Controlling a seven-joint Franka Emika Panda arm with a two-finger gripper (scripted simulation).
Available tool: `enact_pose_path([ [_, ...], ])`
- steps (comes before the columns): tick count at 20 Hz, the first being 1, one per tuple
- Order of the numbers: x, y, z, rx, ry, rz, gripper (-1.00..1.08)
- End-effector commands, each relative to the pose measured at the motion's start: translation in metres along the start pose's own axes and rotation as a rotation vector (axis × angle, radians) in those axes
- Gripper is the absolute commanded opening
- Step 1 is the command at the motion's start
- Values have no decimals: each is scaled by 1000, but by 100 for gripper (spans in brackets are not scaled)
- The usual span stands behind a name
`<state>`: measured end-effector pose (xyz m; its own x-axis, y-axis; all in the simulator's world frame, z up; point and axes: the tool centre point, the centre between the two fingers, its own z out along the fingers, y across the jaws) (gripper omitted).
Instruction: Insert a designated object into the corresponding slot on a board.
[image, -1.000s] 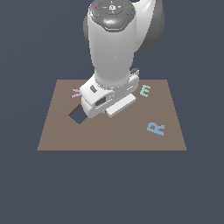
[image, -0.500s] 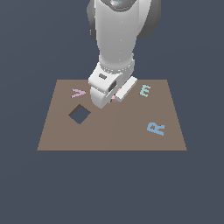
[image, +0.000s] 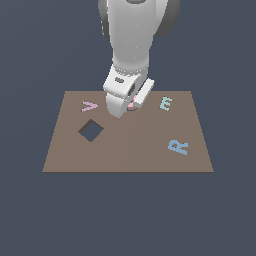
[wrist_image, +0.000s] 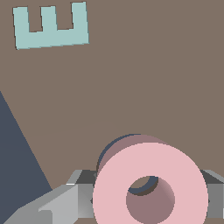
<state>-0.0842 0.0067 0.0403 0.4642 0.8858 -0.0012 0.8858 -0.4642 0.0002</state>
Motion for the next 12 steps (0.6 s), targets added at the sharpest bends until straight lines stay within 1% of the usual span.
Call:
enact_pose_path([
  [1,-1,-2,0,-1,0,-15,-100],
  [11,-2,-2,10,-1,0,-17,-100],
  [12,-2,-2,10,-1,0,-17,100],
])
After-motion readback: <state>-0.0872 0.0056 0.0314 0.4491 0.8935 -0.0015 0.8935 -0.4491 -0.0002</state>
